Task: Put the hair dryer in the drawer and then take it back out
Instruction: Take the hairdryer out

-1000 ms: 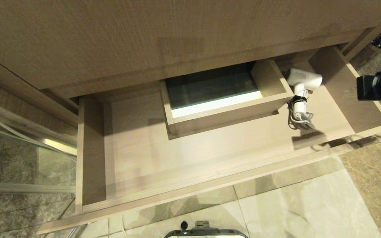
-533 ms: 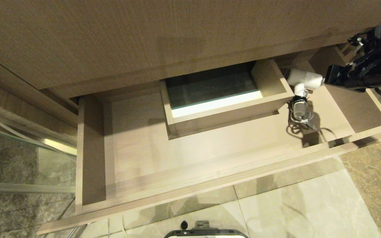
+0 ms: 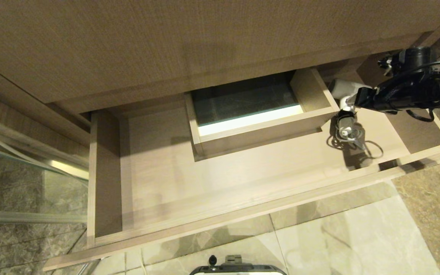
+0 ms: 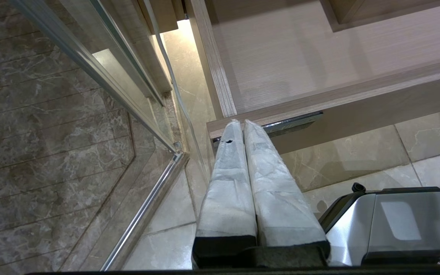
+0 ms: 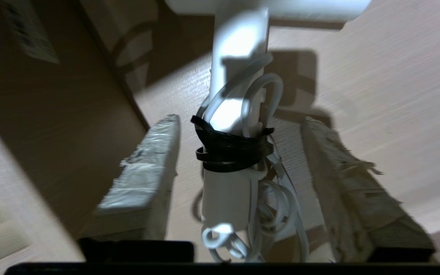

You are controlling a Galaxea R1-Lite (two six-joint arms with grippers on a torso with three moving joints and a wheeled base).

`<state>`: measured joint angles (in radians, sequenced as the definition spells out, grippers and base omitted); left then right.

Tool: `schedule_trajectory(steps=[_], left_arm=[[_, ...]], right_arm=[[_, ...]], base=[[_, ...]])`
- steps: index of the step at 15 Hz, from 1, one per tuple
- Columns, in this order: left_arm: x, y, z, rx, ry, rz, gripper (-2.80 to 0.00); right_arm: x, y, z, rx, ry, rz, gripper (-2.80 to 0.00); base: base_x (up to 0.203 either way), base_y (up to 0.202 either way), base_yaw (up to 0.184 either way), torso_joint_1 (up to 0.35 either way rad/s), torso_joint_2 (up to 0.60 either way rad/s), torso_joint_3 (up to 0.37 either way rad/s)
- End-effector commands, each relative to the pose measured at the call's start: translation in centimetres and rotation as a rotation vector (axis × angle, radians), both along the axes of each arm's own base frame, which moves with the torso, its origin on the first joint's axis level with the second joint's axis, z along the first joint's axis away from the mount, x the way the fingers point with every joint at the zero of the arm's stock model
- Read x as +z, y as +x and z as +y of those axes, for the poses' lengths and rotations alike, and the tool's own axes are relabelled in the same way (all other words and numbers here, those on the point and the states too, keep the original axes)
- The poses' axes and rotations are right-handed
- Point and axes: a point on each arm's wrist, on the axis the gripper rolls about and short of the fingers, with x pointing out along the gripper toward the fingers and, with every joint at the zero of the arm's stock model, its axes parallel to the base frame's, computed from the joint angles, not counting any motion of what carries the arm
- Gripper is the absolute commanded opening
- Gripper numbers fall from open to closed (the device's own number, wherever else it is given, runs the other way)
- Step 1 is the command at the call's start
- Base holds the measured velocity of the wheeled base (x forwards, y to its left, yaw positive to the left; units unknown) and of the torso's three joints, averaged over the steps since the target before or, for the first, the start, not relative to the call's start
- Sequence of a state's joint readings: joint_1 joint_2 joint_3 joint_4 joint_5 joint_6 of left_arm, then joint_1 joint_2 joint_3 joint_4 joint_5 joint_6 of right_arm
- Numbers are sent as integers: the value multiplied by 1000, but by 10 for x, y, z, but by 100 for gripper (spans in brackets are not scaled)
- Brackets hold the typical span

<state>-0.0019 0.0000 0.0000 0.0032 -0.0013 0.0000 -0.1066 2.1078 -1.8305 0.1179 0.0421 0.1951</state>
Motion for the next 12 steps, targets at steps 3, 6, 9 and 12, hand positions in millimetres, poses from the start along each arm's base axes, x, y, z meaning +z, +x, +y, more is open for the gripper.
schedule_trajectory(steps=[3, 6, 9, 12], left_arm=[[0, 0, 0, -1, 0, 1, -280], [0, 0, 0, 0, 0, 1, -280], [0, 0, 0, 0, 0, 1, -280], [0, 0, 0, 0, 0, 1, -280]], right_arm=[[-17, 22, -3, -1, -1, -25, 0], [-24, 31, -4, 2, -4, -60, 0], [-36, 38, -4, 8, -6, -47, 0], [-49, 44, -4, 11, -12, -21, 0]], base=[[0, 0, 0, 0, 0, 0], [0, 0, 0, 0, 0, 0], [0, 0, 0, 0, 0, 0], [0, 0, 0, 0, 0, 0]])
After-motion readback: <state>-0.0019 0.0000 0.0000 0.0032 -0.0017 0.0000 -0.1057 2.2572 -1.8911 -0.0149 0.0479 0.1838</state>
